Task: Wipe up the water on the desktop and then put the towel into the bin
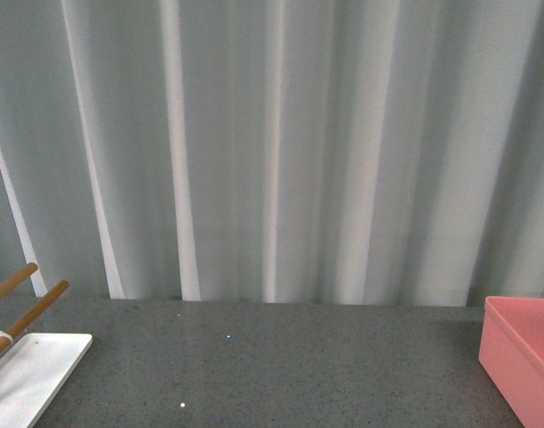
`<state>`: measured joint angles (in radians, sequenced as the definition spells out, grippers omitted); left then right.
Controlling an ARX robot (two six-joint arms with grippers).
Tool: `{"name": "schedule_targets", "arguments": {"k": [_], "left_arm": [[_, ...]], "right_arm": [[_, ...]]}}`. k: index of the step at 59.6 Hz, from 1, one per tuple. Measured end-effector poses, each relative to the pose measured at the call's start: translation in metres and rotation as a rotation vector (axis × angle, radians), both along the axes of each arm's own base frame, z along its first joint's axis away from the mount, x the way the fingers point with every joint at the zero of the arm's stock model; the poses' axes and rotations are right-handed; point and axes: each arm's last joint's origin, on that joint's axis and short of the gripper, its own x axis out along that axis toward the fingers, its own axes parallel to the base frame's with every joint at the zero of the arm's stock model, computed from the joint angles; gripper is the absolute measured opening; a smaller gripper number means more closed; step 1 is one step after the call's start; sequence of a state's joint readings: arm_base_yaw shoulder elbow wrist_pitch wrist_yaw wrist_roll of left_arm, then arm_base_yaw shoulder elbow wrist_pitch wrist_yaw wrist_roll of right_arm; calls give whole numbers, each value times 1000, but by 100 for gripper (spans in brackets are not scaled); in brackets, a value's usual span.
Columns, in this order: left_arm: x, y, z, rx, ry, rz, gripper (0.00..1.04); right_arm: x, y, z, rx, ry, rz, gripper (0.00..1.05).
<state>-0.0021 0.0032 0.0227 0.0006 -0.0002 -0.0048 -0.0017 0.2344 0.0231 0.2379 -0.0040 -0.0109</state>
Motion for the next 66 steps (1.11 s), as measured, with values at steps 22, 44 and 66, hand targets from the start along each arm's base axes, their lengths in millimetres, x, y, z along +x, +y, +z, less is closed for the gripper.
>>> {"name": "schedule_targets", "arguments": {"k": [22, 44, 66], "left_arm": [[0, 0, 0, 0, 0, 0, 98], [0, 0, 0, 0, -1, 0, 98], [0, 0, 0, 0, -1, 0, 98]], "right_arm": [[-15, 0, -3, 1, 6, -3, 3], [-16, 0, -3, 0, 6, -3, 9], [-16, 0, -3, 0, 6, -3, 78]]}}
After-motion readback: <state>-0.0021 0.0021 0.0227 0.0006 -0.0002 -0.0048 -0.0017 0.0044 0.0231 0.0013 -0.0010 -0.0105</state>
